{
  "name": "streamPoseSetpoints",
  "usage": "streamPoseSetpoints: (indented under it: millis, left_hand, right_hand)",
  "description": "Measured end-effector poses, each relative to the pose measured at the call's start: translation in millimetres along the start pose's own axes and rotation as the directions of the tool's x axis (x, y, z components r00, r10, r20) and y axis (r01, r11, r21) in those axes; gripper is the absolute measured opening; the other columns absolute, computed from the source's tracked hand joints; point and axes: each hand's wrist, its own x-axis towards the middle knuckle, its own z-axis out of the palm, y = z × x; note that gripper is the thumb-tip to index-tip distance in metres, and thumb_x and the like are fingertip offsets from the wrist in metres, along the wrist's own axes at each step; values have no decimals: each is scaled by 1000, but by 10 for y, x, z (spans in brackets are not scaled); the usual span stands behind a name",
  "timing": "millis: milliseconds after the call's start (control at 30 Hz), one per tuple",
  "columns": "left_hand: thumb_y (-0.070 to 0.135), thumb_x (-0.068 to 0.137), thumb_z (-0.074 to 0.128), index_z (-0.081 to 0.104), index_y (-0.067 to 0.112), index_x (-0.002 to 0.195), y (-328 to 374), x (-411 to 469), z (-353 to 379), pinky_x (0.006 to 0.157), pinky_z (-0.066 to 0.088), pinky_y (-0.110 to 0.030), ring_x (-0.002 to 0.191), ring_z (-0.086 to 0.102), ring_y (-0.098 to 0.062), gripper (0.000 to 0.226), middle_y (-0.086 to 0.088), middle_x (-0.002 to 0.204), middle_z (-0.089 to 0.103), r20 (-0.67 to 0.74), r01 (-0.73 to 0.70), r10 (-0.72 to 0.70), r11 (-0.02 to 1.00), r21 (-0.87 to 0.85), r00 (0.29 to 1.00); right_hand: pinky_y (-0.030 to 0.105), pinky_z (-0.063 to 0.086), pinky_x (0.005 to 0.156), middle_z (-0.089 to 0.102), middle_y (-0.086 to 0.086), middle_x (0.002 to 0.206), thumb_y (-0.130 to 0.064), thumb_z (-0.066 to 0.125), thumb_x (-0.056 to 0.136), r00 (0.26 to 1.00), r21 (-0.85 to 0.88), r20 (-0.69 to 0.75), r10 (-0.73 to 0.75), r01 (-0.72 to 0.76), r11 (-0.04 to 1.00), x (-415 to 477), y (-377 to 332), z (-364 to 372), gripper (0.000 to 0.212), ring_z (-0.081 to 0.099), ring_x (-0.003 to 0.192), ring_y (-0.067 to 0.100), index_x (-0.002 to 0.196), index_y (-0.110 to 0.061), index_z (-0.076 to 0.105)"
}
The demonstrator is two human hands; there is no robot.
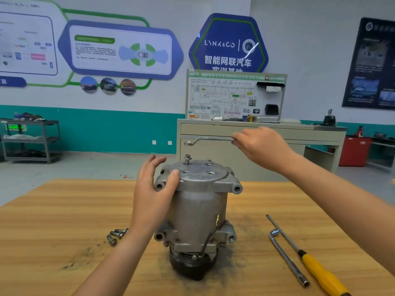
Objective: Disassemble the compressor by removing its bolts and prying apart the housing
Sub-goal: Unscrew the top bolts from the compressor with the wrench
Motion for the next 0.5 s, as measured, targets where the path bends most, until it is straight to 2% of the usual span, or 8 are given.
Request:
streamPoseSetpoints:
  millis: [67, 133, 200, 267, 333, 400, 467, 500]
  left_hand:
    - [28, 85, 62, 45, 34, 121, 81, 26, -97, 100, 28, -16, 120, 36, 4, 41, 17, 131, 42, 22, -222, 222, 961, 165, 975]
    - [19, 85, 65, 51, 24, 127, 162, 132, -152, 97, 33, -26, 112, 44, 0, 44, 15, 123, 49, 93, -357, 346, 885, 298, 934]
    - [18, 87, 61, 56, 18, 126, 255, 299, -138, 88, 36, -19, 101, 50, -1, 39, 10, 120, 58, 211, -328, 270, 885, 329, 939]
    - [21, 90, 58, 57, 17, 125, 319, 508, -46, 84, 38, -18, 96, 54, -5, 36, 4, 122, 60, 390, -223, 71, 906, 360, 918]
    - [22, 91, 56, 57, 15, 126, 353, 673, 48, 86, 38, -20, 100, 55, -11, 35, 0, 123, 61, 526, -253, -32, 850, 462, 850]
    - [21, 93, 55, 62, 14, 121, 390, 779, 102, 87, 40, -23, 101, 56, -14, 30, -2, 119, 63, 589, -367, -22, 763, 532, 808]
    - [19, 92, 56, 67, 11, 112, 386, 854, 121, 86, 43, -25, 92, 56, -12, 24, -3, 111, 67, 624, -435, 10, 726, 533, 781]
    - [18, 92, 57, 68, 10, 110, 377, 887, 111, 84, 43, -24, 88, 55, -11, 22, -2, 106, 67, 616, -428, 32, 748, 507, 787]
  right_hand:
    - [28, 40, 39, 58, 12, 55, -9, 66, 83, 997, 45, -12, 71, -71, 997, 7, -1, -39, 14, 53, 41, 28, 75, 2, 64]
    - [33, 39, 47, 57, 9, 60, -19, 52, 94, 955, 183, 58, 290, -296, 938, -13, -79, -55, 23, 53, 51, 31, 78, -4, 60]
    - [32, 32, 49, 48, 0, 55, -30, 49, 92, 815, 438, 183, 550, -568, 697, -85, -209, -39, 30, 46, 53, 22, 68, -15, 52]
    - [24, 28, 43, 42, -8, 52, -42, 56, 85, 677, 560, 290, 677, -694, 454, -186, -392, -9, 30, 39, 47, 9, 67, -19, 50]
    - [16, 27, 43, 45, -13, 59, -50, 61, 80, 610, 592, 395, 687, -741, 317, -310, -566, 37, 30, 38, 47, -2, 82, -21, 59]
    - [17, 27, 45, 47, -12, 63, -50, 64, 78, 516, 646, 532, 671, -760, 72, -395, -679, 81, 39, 39, 51, -1, 99, -17, 62]
    - [16, 26, 38, 43, -9, 52, -46, 65, 79, 423, 643, 660, 621, -745, -177, -413, -725, 80, 35, 34, 39, 3, 91, -14, 61]
    - [16, 24, 35, 40, -8, 45, -44, 65, 80, 399, 628, 705, 586, -735, -255, -413, -737, 72, 32, 30, 34, 5, 81, -13, 59]
